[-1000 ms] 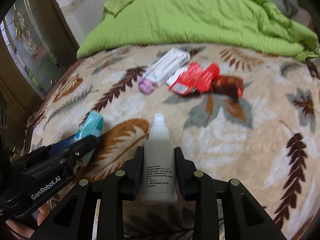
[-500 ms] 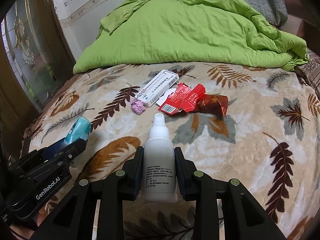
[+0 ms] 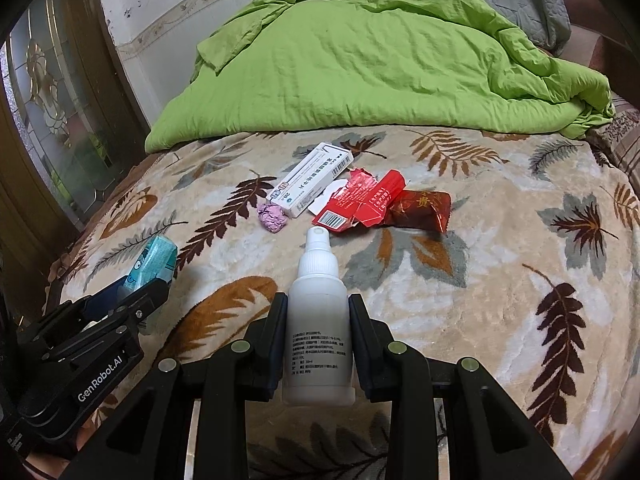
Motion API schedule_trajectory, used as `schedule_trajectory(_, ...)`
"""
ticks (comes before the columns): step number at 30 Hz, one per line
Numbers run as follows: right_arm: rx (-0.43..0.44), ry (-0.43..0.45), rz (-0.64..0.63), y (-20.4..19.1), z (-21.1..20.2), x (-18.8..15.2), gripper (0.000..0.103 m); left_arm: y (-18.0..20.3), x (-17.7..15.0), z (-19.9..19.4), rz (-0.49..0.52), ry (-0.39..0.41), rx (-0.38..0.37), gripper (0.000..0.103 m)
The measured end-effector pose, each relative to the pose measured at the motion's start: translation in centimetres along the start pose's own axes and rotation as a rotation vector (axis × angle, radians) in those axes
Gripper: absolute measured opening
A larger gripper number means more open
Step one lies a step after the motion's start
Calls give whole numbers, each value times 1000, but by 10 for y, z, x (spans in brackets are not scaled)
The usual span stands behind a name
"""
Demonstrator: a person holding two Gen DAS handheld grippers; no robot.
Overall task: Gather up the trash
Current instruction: 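Hold the teal packet and white spray bottle lifted above the bed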
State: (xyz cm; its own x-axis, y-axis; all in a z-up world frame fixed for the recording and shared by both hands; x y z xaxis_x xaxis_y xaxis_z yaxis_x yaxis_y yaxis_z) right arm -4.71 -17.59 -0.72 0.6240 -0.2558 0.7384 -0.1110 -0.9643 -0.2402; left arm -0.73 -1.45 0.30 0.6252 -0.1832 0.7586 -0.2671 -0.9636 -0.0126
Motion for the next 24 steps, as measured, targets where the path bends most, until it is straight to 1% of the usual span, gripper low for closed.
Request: schedule_trajectory(24,2,0,1,2,-1,1,32,2,0,-1,5,4,3,39)
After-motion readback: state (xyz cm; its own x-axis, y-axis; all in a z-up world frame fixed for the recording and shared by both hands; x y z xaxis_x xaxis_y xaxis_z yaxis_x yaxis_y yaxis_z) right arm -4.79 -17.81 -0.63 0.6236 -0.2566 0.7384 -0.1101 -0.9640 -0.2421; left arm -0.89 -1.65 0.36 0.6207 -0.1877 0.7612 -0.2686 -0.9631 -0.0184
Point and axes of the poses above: each gripper's, at about its wrist camera, not at the fingertips, and z roughly the way its jaws point, y to its right, x to its top, the point moved 8 cm from there along z, roughly the way its jaws point, and after that the axes turned 3 degrees about y, right-handed, at the moved point
